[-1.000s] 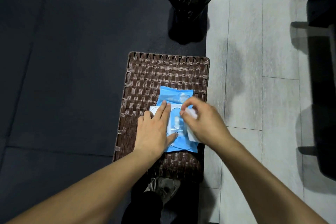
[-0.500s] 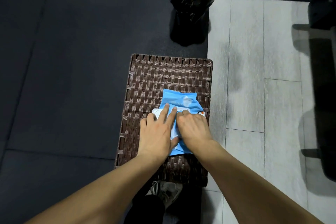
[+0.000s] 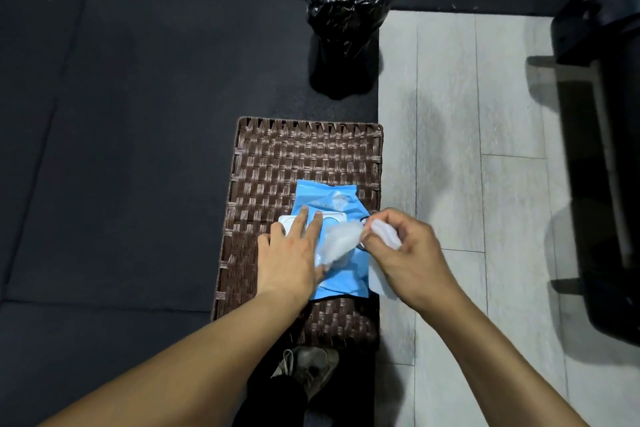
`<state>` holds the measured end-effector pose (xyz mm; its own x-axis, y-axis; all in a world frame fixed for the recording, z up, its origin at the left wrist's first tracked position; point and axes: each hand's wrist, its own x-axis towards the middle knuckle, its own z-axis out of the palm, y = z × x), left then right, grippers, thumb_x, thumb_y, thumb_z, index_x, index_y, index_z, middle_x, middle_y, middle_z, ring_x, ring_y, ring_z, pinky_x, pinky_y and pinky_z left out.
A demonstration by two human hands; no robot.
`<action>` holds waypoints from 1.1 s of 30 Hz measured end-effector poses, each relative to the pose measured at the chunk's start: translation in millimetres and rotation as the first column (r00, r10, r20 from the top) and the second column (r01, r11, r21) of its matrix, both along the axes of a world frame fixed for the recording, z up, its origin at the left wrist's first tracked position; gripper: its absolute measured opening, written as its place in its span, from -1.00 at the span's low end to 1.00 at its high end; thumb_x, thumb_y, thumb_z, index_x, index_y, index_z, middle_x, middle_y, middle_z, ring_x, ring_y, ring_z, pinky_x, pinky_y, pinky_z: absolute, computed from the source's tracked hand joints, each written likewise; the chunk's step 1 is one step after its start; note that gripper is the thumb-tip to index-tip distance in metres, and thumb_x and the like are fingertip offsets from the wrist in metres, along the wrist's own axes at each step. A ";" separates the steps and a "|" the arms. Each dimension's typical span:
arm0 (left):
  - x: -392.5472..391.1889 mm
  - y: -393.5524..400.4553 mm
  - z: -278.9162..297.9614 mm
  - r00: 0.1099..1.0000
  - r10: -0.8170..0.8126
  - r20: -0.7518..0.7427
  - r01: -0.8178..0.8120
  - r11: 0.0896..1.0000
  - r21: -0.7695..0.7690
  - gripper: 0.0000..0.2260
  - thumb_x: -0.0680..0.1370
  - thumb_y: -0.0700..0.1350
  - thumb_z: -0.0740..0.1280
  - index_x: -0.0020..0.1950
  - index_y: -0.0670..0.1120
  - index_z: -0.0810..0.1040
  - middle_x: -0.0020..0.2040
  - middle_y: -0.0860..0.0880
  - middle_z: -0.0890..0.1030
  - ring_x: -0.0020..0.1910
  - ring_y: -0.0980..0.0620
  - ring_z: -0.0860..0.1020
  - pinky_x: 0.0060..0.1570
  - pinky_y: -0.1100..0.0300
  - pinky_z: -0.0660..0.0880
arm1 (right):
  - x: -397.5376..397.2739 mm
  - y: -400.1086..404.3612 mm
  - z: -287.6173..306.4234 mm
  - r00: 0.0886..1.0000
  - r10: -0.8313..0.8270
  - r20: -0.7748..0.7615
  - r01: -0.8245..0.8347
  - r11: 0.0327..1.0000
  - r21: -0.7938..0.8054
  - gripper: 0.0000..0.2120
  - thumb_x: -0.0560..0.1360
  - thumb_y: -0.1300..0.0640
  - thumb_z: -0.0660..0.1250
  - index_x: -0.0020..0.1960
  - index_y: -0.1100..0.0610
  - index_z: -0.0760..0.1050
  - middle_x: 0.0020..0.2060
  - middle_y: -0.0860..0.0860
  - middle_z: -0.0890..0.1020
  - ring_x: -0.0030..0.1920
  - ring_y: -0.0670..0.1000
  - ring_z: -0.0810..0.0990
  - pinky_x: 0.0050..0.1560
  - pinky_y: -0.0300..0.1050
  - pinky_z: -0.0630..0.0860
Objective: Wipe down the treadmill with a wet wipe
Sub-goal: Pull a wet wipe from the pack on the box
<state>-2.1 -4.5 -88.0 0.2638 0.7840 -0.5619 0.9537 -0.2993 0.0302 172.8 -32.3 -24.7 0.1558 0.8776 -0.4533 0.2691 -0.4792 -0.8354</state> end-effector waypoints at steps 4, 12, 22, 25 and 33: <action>-5.2 1.6 22.1 0.991 0.083 0.101 -0.078 0.996 -0.052 -0.26 0.60 0.15 0.32 0.65 0.11 -0.04 0.67 0.04 0.00 0.38 -0.15 0.32 0.34 -0.02 0.33 | 14.9 -8.4 38.3 0.994 -0.076 -0.074 0.078 0.997 0.020 -0.84 0.51 0.27 0.41 -0.20 0.08 0.57 -0.33 -0.17 0.61 -0.29 -0.21 0.53 -0.23 -0.38 0.43; 22.3 -9.1 165.8 0.675 0.121 0.728 -0.065 0.992 -0.105 -0.33 0.46 0.13 0.43 0.55 0.16 0.32 0.46 0.15 0.39 0.36 0.10 0.31 0.35 0.28 0.18 | 34.4 -20.1 139.3 0.988 -0.132 -0.076 0.132 0.991 -0.002 -0.82 0.52 0.27 0.40 -0.22 0.06 0.58 -0.38 -0.19 0.59 -0.34 -0.21 0.52 -0.27 -0.39 0.41; 60.7 -24.7 363.6 0.592 0.267 0.761 -0.125 0.962 -0.241 -0.76 0.69 0.06 0.23 -0.10 0.01 0.55 -0.23 0.08 0.59 -0.24 0.16 0.53 -0.24 0.26 0.41 | 59.1 -51.3 334.6 0.900 -0.350 -0.260 0.328 0.937 -0.124 -0.77 0.58 0.12 0.25 0.06 0.08 0.68 -0.05 -0.02 0.70 -0.08 -0.13 0.64 -0.11 -0.18 0.55; 68.8 -33.9 414.5 0.596 0.259 0.760 -0.110 0.964 -0.242 -0.69 0.71 0.04 0.17 -0.15 -0.04 0.51 -0.21 0.03 0.54 -0.26 0.19 0.45 -0.25 0.34 0.34 | 70.6 -72.0 387.5 0.880 -0.405 -0.249 0.383 0.914 -0.132 -0.67 0.59 0.17 0.16 0.19 0.04 0.65 0.00 -0.01 0.67 -0.11 -0.20 0.64 -0.08 -0.18 0.57; 96.8 -66.4 530.7 0.463 0.331 0.823 -0.099 0.941 -0.323 -0.84 0.70 -0.16 0.20 0.12 -0.09 0.59 -0.07 -0.04 0.66 -0.18 0.12 0.56 -0.21 0.33 0.45 | 84.6 -136.0 511.5 0.804 -0.573 -0.158 0.591 0.799 0.113 -0.91 0.49 0.24 0.47 -0.02 0.11 0.64 -0.32 0.01 0.67 -0.34 -0.10 0.60 -0.29 -0.25 0.52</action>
